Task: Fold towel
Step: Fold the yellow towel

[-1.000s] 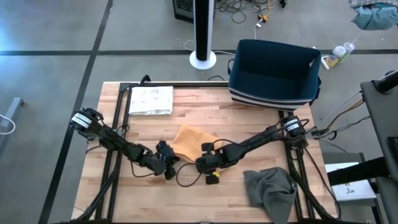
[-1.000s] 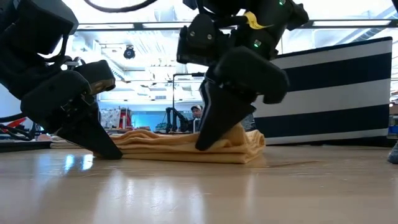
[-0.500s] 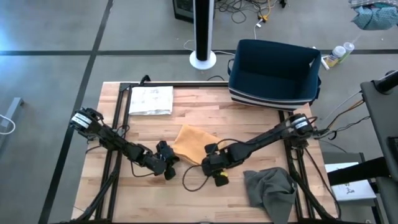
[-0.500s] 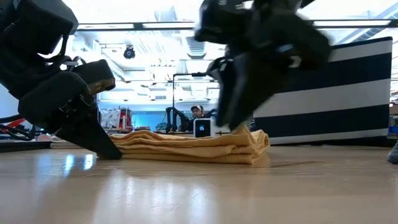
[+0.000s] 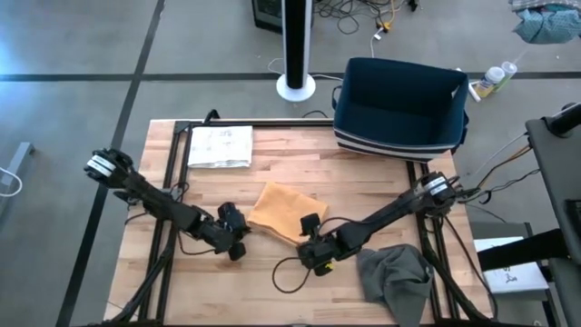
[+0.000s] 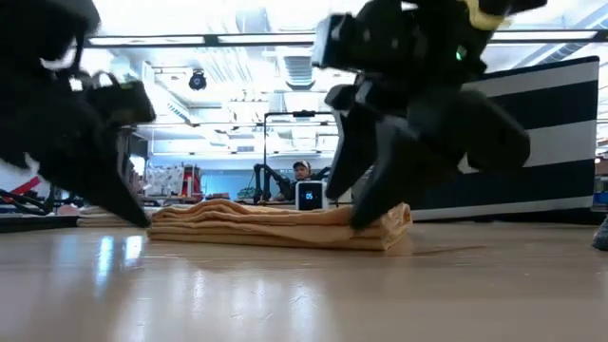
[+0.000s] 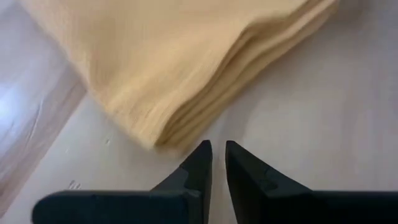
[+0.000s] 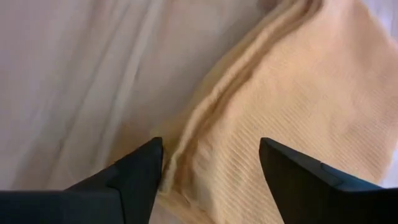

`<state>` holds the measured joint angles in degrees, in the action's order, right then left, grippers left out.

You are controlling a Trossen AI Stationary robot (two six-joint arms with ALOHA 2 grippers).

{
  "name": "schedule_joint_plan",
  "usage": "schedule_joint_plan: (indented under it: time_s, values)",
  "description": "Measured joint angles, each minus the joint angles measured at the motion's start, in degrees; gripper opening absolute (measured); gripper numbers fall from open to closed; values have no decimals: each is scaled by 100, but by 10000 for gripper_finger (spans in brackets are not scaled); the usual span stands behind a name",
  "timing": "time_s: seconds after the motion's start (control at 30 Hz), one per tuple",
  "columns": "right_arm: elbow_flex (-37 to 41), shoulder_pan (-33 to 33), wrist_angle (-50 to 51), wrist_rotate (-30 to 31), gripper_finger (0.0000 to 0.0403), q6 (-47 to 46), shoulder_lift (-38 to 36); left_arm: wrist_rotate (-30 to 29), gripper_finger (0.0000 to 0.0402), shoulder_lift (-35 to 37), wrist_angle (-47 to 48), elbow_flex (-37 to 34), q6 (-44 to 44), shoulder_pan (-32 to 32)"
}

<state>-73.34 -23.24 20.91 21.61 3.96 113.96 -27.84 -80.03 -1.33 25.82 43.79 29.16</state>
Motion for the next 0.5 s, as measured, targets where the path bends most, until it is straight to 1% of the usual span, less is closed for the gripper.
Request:
schedule_joint_plan:
  time_s: [0.07,0.2,0.33,0.5]
  values:
    - [6,-3,-16,-63,261,132,128,-142,37,116,-108,9,44,102]
    - [0,-64,-70,-141,257,214,198,-406,37,29,-570,149,72,353]
    - [-2,-79,-88,25,251,333,205,-580,37,-409,-633,370,197,443]
    - [-4,-59,-90,157,233,346,211,-515,37,-1114,-664,672,354,441]
